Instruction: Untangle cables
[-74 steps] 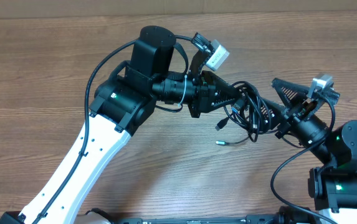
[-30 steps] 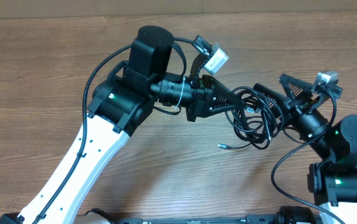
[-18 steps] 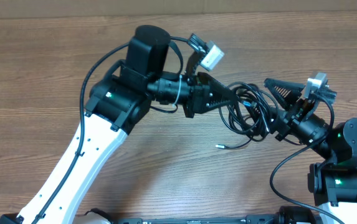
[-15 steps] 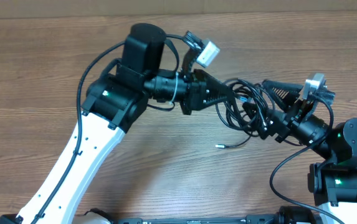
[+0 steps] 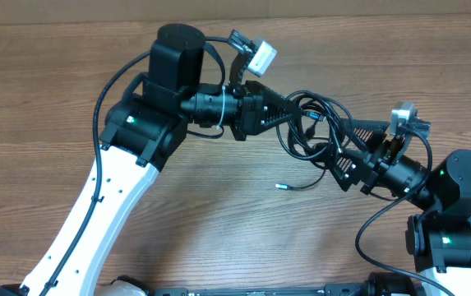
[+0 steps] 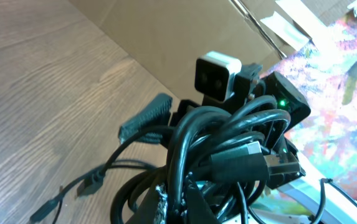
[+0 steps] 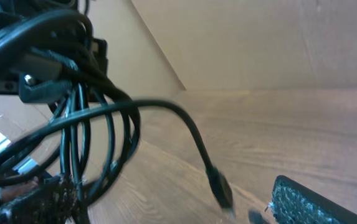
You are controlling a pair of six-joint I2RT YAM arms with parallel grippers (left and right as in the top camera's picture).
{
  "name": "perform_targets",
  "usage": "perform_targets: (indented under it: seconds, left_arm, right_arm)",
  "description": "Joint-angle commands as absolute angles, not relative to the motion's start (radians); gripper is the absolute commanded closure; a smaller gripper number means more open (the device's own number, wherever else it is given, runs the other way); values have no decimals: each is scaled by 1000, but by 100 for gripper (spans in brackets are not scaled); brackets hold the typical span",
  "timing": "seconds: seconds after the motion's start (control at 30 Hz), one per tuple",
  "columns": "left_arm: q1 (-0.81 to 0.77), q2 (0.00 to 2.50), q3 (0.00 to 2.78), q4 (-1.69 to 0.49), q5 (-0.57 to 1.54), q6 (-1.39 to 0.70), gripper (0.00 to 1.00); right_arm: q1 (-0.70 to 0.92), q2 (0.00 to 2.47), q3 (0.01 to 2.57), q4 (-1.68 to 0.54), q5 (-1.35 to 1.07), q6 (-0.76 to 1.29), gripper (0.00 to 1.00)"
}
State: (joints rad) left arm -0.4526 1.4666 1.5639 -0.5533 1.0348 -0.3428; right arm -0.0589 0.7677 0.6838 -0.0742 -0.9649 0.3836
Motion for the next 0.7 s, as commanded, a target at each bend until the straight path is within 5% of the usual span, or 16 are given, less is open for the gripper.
perform_targets:
  seconds: [0.0, 0.67]
  left_arm:
    - [-424, 1438, 1581, -541, 1040, -368, 96]
    - [-394, 1438, 1581, -651, 1060, -314, 96]
  right_arm:
    - [-63, 760, 687, -105, -981, 349, 2]
    - [-63, 760, 687, -27, -674, 340, 2]
